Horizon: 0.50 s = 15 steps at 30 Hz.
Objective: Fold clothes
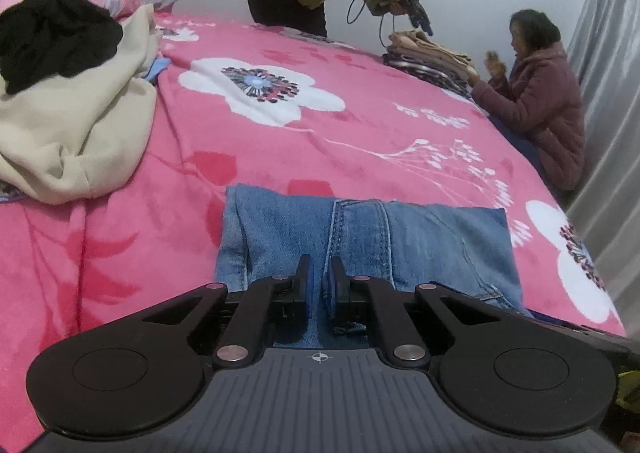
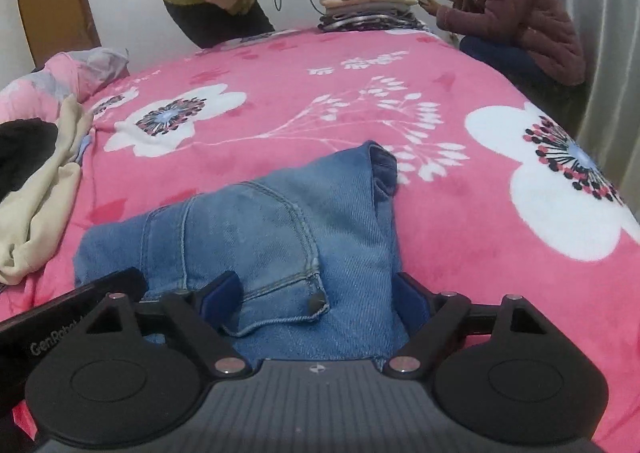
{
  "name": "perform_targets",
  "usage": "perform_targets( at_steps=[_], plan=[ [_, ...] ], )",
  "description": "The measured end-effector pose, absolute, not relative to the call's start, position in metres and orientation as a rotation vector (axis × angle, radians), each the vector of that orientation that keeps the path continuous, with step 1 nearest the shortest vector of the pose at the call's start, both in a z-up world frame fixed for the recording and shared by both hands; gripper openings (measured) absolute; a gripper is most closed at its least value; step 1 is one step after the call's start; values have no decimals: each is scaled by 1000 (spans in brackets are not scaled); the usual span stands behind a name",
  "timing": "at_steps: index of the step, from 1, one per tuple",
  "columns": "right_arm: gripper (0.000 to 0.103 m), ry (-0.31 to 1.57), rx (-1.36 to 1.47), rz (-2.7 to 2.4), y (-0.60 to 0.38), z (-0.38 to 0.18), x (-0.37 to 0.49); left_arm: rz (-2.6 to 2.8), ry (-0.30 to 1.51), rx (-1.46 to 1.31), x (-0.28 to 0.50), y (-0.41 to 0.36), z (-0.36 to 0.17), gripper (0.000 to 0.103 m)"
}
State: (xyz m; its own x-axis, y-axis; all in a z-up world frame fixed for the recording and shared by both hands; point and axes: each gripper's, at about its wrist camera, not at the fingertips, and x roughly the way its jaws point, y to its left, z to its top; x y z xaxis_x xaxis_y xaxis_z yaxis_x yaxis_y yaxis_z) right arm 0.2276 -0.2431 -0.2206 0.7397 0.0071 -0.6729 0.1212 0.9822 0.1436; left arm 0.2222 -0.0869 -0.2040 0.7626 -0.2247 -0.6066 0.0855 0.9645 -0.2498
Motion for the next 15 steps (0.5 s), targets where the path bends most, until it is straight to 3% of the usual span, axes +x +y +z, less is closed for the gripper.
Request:
perform_targets(
  at_steps=[5,9,15],
  plan=[
    [86,758,112,-88,-238,-203,224,-151,682,-312,208,-72,-192,8],
    [79,719,89,-187,-250,-174,197,-197,594,-411,182,-57,-172,7],
    [78,670,220,-147,-285,-151,176,-255,605,-411,176,-58,-165,7]
  ],
)
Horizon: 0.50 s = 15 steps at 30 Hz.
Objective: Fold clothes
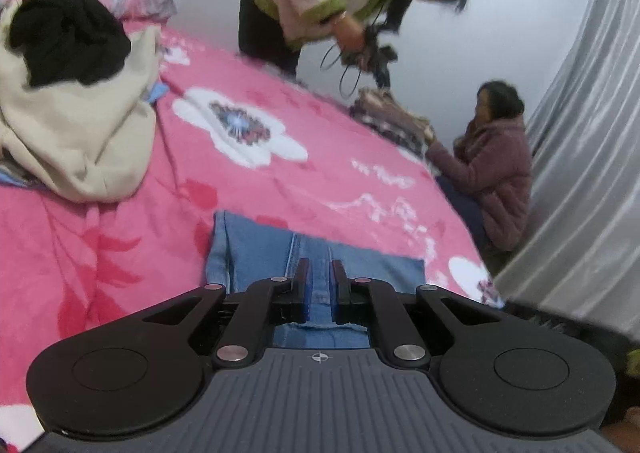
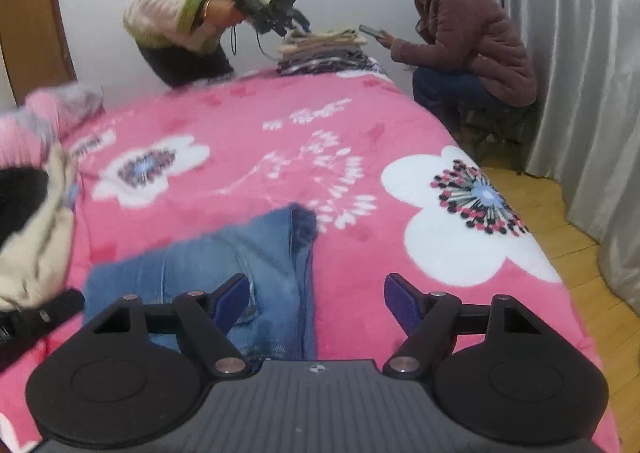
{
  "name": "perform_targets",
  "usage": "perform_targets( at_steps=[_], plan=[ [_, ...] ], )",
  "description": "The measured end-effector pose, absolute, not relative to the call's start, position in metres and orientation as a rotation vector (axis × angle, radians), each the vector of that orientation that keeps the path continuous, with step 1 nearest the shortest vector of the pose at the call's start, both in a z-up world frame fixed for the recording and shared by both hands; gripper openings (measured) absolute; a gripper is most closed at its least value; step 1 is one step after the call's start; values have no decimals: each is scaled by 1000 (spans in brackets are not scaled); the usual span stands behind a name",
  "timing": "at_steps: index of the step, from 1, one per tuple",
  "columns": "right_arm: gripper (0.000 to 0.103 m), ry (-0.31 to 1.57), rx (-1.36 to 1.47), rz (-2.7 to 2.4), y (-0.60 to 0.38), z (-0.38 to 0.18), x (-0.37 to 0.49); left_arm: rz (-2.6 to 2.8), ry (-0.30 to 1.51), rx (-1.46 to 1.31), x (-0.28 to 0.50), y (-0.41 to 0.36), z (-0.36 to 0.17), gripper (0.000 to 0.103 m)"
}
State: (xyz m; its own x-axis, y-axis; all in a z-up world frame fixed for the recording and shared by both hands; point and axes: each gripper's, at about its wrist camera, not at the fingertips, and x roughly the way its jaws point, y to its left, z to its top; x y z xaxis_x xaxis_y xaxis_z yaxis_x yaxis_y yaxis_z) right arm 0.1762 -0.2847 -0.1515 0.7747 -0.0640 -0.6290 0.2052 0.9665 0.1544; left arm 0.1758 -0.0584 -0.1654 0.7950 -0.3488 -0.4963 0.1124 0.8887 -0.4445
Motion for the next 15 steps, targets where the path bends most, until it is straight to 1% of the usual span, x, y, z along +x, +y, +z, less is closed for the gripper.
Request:
perform_targets(
  at_steps=[2,4,6,7,9,14,15],
  plan=[
    [78,679,240,-129,-287,-155,179,-224,701,-415,188,-59,-176,7],
    [78,719,238,-120,-282,-177,188,-223,819,-470,204,-55,-193,8],
    [79,759,236,-112,-278,-198,197,-235,831,-498,210,-51,-197,10],
    [87,779,234,-108,-275,-209,201,-237,833,-491,212,-52,-198,10],
    [89,781,280,-100,-280,-217,204,-239,819,-461,213,-59,-202,11],
    [92,762,221,-111,-273,-220,204,-208,735,-263,216,-87,-203,11],
    [93,759,218,-112,-272,-221,204,-211,735,-272,217,-85,-203,11]
  ],
)
